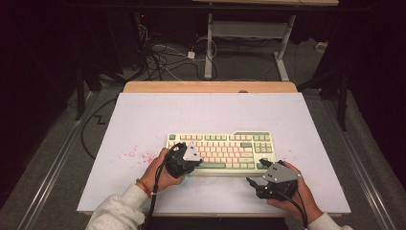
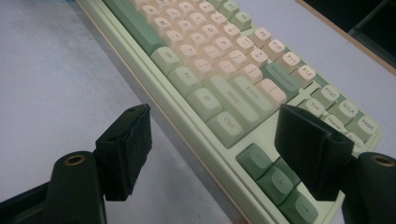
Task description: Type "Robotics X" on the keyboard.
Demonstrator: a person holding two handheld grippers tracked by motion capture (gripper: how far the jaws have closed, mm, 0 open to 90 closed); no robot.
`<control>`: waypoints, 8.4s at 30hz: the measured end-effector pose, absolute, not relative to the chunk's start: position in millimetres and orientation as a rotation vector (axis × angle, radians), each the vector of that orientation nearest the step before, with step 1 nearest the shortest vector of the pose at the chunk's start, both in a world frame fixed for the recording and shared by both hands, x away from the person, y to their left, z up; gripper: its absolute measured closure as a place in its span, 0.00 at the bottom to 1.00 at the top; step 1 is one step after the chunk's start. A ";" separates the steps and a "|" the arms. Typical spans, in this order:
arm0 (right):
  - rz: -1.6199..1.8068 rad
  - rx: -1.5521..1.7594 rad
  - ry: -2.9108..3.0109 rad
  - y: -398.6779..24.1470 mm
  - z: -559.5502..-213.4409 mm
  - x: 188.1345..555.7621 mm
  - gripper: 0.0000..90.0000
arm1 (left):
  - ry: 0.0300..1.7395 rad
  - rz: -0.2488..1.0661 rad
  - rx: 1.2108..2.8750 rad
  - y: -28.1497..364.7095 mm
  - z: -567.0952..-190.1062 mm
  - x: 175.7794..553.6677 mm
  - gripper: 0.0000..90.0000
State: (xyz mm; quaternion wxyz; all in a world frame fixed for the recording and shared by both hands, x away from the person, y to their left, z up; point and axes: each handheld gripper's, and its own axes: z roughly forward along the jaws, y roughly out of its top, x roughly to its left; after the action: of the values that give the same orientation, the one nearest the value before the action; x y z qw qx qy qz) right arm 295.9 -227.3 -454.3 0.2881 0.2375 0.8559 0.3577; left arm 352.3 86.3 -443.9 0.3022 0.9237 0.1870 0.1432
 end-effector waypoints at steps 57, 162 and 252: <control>0.945 0.627 2.302 -225.9 -455.2 295.1 0.31 | 0.493 0.399 2.451 86.3 -441.7 353.2 0.96; 1.010 0.704 2.199 -227.9 -426.8 323.5 0.39 | 0.732 0.715 2.230 192.3 -469.8 295.1 0.20; 0.901 0.726 2.440 -195.0 -456.4 360.6 1.00 | 0.791 0.486 2.294 178.6 -436.9 328.7 0.97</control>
State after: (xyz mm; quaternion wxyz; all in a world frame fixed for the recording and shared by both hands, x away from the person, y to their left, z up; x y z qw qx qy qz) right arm 360.6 -195.0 -456.4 0.2186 0.2622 0.8817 0.3256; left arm 328.7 178.6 -436.9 0.3272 0.8760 0.3019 0.1857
